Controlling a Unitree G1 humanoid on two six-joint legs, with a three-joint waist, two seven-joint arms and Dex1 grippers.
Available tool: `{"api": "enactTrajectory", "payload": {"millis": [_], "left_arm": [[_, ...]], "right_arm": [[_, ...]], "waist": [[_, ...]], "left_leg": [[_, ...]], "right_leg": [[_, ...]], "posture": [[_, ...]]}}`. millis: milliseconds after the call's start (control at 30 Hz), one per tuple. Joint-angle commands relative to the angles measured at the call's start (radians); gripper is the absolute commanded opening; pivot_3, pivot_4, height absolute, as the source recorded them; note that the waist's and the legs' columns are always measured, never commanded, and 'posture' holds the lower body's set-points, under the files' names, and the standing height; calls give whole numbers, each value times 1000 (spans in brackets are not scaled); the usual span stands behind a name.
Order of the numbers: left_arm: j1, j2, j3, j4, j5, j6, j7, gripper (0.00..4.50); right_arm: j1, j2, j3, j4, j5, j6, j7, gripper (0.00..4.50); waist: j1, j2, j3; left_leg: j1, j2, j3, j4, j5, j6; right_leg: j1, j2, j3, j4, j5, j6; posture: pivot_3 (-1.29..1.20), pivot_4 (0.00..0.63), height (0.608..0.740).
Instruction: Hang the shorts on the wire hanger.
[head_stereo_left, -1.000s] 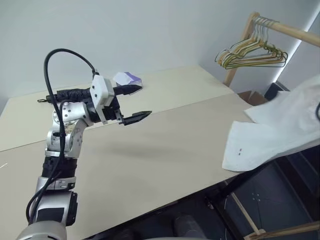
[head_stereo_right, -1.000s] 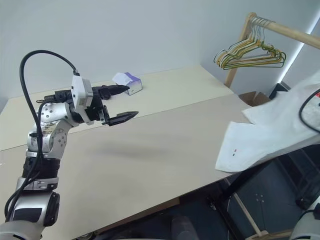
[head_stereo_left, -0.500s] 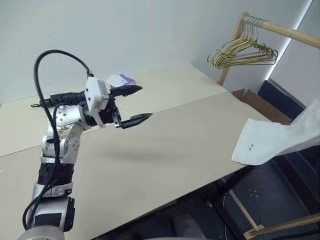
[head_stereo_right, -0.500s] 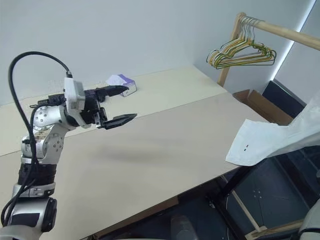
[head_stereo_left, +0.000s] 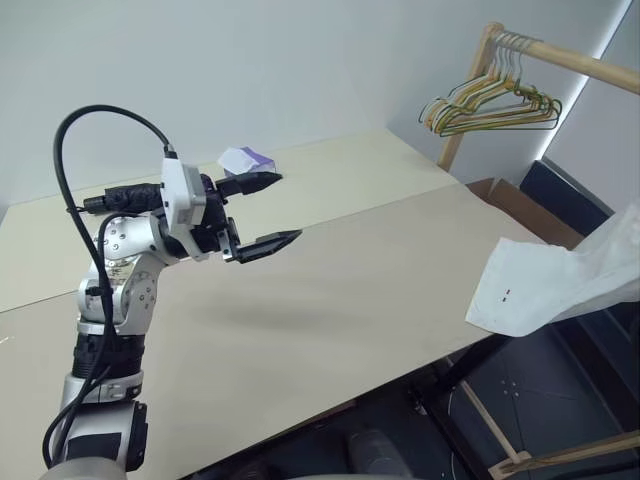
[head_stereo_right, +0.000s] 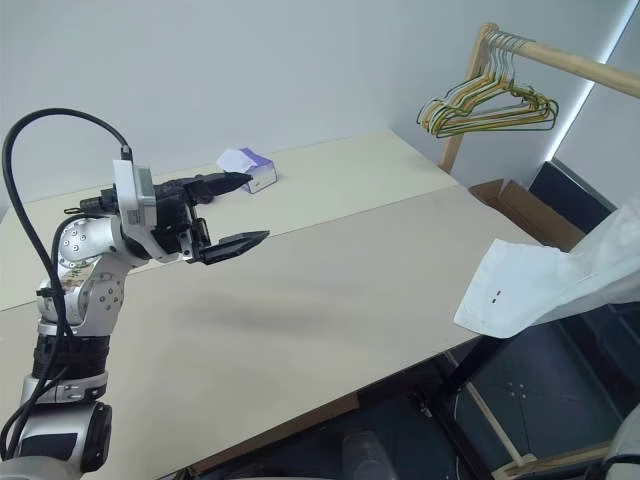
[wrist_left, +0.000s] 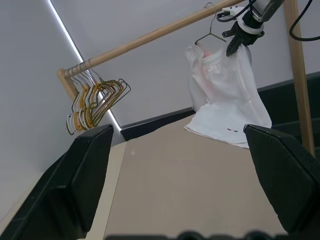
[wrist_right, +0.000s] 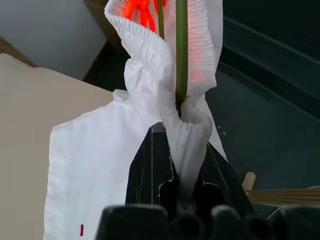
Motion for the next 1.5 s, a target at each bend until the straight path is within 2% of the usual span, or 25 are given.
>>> {"api": "enactTrajectory", "payload": {"millis": [33, 467, 533, 600, 900, 1033, 1200, 1333, 1433, 1500], "left_arm": [[-17, 4, 5, -5, 4, -26, 2, 4500], [-1, 12, 10, -10, 5, -38, 2, 4500], [1, 13, 11, -12, 5, -37, 3, 4500], [3, 14, 12, -16, 5, -38, 5, 4500], [1, 13, 8, -17, 10, -44, 8, 4500], [3, 11, 19, -29, 0, -44, 7, 4500], [1, 2, 30, -36, -31, -37, 6, 4500], [-8, 3, 27, -27, -42, -40, 0, 4500], [-21, 0, 34, -19, -56, -36, -1, 4500], [-26, -7, 39, -18, -69, -33, 0, 4500]], "right_arm": [[-41, -43, -3, -8, 24, -55, -1, 18], [-21, -77, -24, 63, 64, -142, -23, 18], [-18, -75, -5, 60, 48, -152, -26, 750], [-19, -73, 0, 62, 48, -156, -30, 1298], [-19, -74, 49, 48, 20, -198, -21, 4478], [-38, -66, 149, -40, -43, -217, -23, 4478], [44, -5, 235, -350, -101, -109, -73, 4478], [214, 97, 213, -741, -160, 16, -204, 4478], [288, 226, 150, -996, -205, 80, -327, 4478], [333, 299, 175, -1122, -249, 80, -379, 4478]], "waist": [[0, 0, 0], [0, 1, 1], [1, 2, 2], [3, 2, 2], [14, 2, 2], [23, 4, 2], [24, 7, 4], [27, 7, 3], [31, 7, 3], [39, 7, 3]], "left_leg": [[0, 0, 0, 0, 0, 0], [0, 0, 0, 0, 0, 0], [0, 0, 0, 0, 0, 0], [0, 0, 0, 0, 0, 0], [0, 0, 0, 0, 0, 0], [0, 0, 1, 0, 0, 0], [0, 0, 2, 0, 0, 0], [0, 1, 2, 0, 0, 0], [0, 1, 2, 1, 0, 0], [-1, 0, 2, 2, 0, 0]], "right_leg": [[0, 0, 0, 0, 0, 0], [0, 0, 0, 0, 0, 1], [0, 0, 0, 0, 0, 1], [0, 0, 0, 0, 0, 1], [0, 0, 0, -1, 0, 1], [0, 0, 1, -2, 0, 1], [-1, 0, 2, -1, 0, 1], [0, 0, 2, 0, 0, 2], [-1, 0, 2, 1, 1, 3], [-2, 0, 3, 2, 1, 3]], "posture": [[-219, 0, 740], [-202, 0, 740], [-200, 0, 740], [-200, 0, 740], [-197, 0, 740], [-193, 0, 740], [-199, 0, 740], [-203, 0, 740], [-206, 0, 740], [-205, 0, 740]]}}
